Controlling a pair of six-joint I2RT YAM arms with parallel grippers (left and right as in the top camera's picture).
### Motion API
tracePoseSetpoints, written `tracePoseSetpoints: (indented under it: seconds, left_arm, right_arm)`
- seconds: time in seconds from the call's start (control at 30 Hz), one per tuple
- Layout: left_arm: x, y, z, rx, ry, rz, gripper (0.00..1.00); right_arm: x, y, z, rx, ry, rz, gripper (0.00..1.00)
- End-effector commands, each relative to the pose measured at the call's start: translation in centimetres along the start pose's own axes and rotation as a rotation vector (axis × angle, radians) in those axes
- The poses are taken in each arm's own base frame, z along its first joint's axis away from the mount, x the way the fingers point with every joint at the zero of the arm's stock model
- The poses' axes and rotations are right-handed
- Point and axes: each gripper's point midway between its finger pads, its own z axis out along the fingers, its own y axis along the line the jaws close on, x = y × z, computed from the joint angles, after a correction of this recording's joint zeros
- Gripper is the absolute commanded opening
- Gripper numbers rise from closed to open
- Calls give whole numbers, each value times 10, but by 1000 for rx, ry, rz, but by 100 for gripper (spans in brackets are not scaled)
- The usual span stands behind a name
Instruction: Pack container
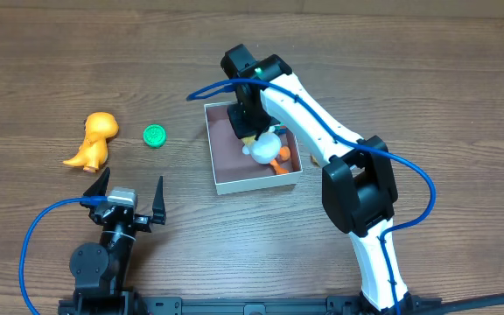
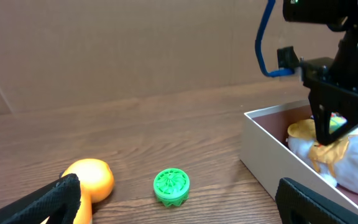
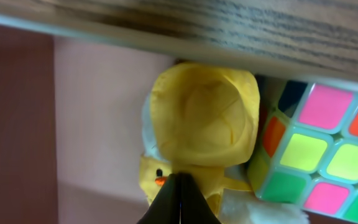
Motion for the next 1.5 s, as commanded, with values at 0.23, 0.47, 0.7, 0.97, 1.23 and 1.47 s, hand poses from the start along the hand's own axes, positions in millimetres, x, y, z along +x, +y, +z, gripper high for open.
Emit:
tracePoseSetpoints:
  seconds: [0.23,0.47,0.7,0.97,1.23,1.47]
  left_arm:
    - [0,2,0,-11,-6,9,100]
    - [0,2,0,-11,-6,9,100]
    - [0,2,0,-11,-6,9,100]
    - [0,2,0,-11,-6,9,100]
    - [0,2,0,-11,-6,9,100]
    - [0,2,0,-11,-6,9,100]
  right_arm:
    - [28,-19,8,102,106,-29,4]
    - [42,-34,3,180,160,-35,4]
    - [38,-32,-1,176,146,-34,4]
    - [-7,-21,-49,138,-28,-23,4]
    - [-23,-46,-131,155,-147,47,4]
    - [-17,-106,-178,186,-220,240,4]
